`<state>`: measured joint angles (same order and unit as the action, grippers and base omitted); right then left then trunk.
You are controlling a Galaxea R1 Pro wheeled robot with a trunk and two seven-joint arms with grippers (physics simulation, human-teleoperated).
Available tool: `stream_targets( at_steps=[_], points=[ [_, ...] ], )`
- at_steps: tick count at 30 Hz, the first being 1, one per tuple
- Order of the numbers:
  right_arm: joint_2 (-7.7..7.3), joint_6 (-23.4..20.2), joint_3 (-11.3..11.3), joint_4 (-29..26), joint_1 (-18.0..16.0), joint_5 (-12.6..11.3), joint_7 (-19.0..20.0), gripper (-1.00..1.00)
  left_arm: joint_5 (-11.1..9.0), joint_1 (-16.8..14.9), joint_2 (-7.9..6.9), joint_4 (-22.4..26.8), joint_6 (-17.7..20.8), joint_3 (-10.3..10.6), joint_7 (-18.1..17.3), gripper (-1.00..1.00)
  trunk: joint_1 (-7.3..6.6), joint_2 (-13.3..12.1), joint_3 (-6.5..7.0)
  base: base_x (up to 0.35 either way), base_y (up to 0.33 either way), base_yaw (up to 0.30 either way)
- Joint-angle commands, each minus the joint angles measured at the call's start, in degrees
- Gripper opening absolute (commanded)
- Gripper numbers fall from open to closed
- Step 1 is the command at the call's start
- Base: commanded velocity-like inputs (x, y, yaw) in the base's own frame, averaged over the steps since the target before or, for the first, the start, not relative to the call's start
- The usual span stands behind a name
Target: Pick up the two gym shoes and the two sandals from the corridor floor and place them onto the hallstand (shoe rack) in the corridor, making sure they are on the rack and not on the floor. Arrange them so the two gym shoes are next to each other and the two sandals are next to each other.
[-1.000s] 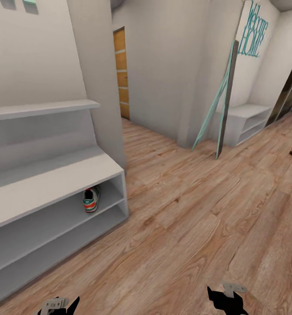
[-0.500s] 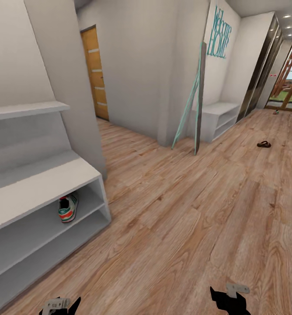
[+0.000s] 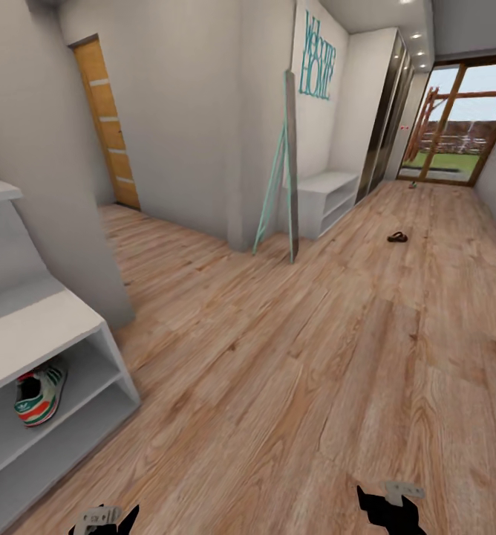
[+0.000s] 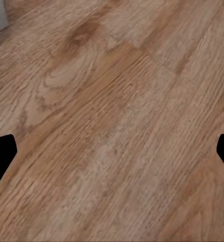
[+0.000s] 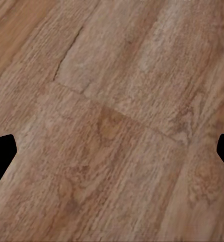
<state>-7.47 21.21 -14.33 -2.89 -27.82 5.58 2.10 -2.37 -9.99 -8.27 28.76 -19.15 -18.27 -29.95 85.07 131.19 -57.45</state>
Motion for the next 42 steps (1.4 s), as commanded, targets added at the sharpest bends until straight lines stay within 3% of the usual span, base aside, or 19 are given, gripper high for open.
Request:
stream_targets(
  at_steps=[1,21,42],
  points=[
    [0.00,0.19,-0.52,0.07,-0.04,0.57,0.18,1.00,-0.25,-0.03,0.02,-0.02,0.04,-0.28,-0.54,1.00,0.01,0.02,-0.05,0.229,-0.222,-0.300],
    [0.13,0.20,-0.52,0.01,-0.04,0.57,0.18,1.00,-0.58,-0.03,0.01,0.01,0.07,-0.34,-0.54,1.00,0.01,0.02,-0.05,0.260,-0.202,-0.288],
    [0.00,0.15,-0.44,0.16,-0.04,0.66,0.52,1.00,-0.54,-0.03,0.01,-0.01,0.07,-0.36,-0.54,1.00,0.01,0.02,-0.05,0.336,-0.007,-0.024]
  ],
)
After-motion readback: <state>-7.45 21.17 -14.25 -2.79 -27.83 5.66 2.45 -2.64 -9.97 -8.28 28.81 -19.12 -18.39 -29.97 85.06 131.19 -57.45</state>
